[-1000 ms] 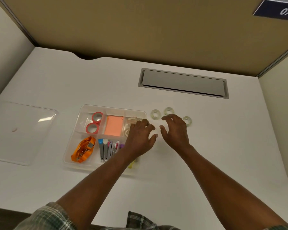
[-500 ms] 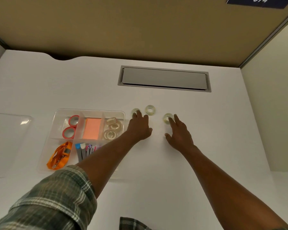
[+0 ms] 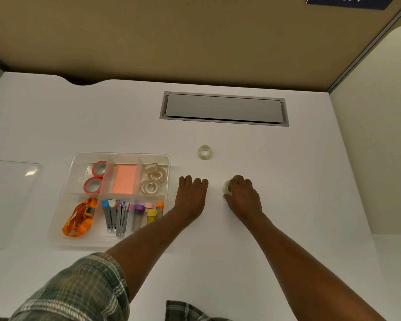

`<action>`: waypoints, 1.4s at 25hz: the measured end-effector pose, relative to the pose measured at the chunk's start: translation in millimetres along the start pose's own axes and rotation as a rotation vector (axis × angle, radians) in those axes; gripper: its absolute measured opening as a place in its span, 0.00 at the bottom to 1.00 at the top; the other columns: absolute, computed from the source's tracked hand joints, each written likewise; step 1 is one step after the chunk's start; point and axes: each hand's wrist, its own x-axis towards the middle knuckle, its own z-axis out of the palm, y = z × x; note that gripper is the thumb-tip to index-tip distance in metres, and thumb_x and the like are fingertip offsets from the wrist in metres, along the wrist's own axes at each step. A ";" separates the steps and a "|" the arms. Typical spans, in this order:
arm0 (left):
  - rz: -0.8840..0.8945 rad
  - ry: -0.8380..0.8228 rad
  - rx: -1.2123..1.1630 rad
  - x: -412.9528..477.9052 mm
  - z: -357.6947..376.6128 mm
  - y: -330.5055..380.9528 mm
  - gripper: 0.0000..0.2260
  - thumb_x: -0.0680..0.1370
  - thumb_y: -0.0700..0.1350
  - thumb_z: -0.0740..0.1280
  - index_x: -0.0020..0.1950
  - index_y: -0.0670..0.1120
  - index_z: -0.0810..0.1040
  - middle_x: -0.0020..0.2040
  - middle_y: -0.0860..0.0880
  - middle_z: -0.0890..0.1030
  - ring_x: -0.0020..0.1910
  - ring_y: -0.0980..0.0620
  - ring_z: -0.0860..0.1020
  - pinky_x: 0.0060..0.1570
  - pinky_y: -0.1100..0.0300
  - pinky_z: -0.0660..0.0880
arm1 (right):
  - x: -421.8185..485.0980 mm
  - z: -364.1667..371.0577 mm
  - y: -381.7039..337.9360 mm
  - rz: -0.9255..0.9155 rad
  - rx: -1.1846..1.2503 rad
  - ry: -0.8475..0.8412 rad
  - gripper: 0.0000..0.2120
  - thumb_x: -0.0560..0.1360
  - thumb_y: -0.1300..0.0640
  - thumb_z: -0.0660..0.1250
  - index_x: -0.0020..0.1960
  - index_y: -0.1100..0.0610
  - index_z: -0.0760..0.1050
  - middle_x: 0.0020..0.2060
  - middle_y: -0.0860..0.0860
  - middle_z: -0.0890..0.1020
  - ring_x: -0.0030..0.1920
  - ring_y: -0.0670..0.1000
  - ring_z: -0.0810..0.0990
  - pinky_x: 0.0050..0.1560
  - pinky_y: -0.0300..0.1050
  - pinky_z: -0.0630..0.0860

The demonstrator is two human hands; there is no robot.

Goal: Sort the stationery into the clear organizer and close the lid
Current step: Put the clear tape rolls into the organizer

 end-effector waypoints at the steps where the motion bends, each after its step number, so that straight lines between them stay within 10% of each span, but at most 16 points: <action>1: 0.008 -0.017 -0.010 -5.4 -0.1 2.3 0.16 0.67 0.33 0.62 0.53 0.42 0.77 0.40 0.44 0.78 0.41 0.40 0.75 0.52 0.45 0.71 | -5.0 2.2 -2.8 -0.001 0.009 0.011 0.16 0.75 0.52 0.69 0.58 0.58 0.74 0.61 0.53 0.74 0.56 0.57 0.74 0.45 0.50 0.77; 4: 0.013 -0.060 -0.092 -17.3 0.0 6.3 0.19 0.70 0.33 0.59 0.59 0.42 0.73 0.44 0.43 0.79 0.45 0.37 0.76 0.63 0.42 0.66 | -20.1 8.5 -10.3 0.019 0.060 0.033 0.15 0.75 0.51 0.69 0.57 0.58 0.75 0.58 0.52 0.76 0.55 0.55 0.74 0.43 0.48 0.75; 15: -0.019 0.332 -0.593 -71.7 -43.3 -38.1 0.19 0.72 0.44 0.70 0.63 0.45 0.77 0.46 0.48 0.82 0.49 0.47 0.76 0.49 0.52 0.73 | -49.4 18.4 -72.9 0.047 0.585 0.079 0.10 0.73 0.48 0.72 0.49 0.53 0.79 0.46 0.46 0.82 0.45 0.46 0.82 0.46 0.46 0.80; 21: -0.231 0.384 -0.679 -86.7 -36.5 -109.6 0.20 0.74 0.43 0.73 0.65 0.45 0.76 0.58 0.45 0.78 0.56 0.47 0.76 0.56 0.53 0.76 | -27.7 -6.6 -142.0 0.010 0.802 0.161 0.06 0.74 0.54 0.73 0.48 0.54 0.79 0.50 0.46 0.82 0.46 0.43 0.83 0.43 0.29 0.76; 29: -0.237 0.199 -0.722 -72.1 -32.8 -146.3 0.20 0.76 0.46 0.72 0.66 0.46 0.74 0.66 0.46 0.74 0.60 0.47 0.76 0.58 0.61 0.73 | 7.1 4.5 -183.6 -0.200 0.412 0.250 0.08 0.75 0.49 0.69 0.50 0.52 0.80 0.50 0.47 0.83 0.54 0.51 0.79 0.55 0.49 0.74; 35: -0.198 0.174 -0.497 -63.3 -27.7 -158.0 0.17 0.76 0.46 0.69 0.65 0.45 0.77 0.63 0.45 0.80 0.61 0.46 0.76 0.65 0.53 0.68 | 9.1 20.2 -187.6 -0.147 0.091 0.205 0.11 0.77 0.48 0.68 0.53 0.54 0.83 0.70 0.53 0.74 0.72 0.57 0.67 0.68 0.55 0.66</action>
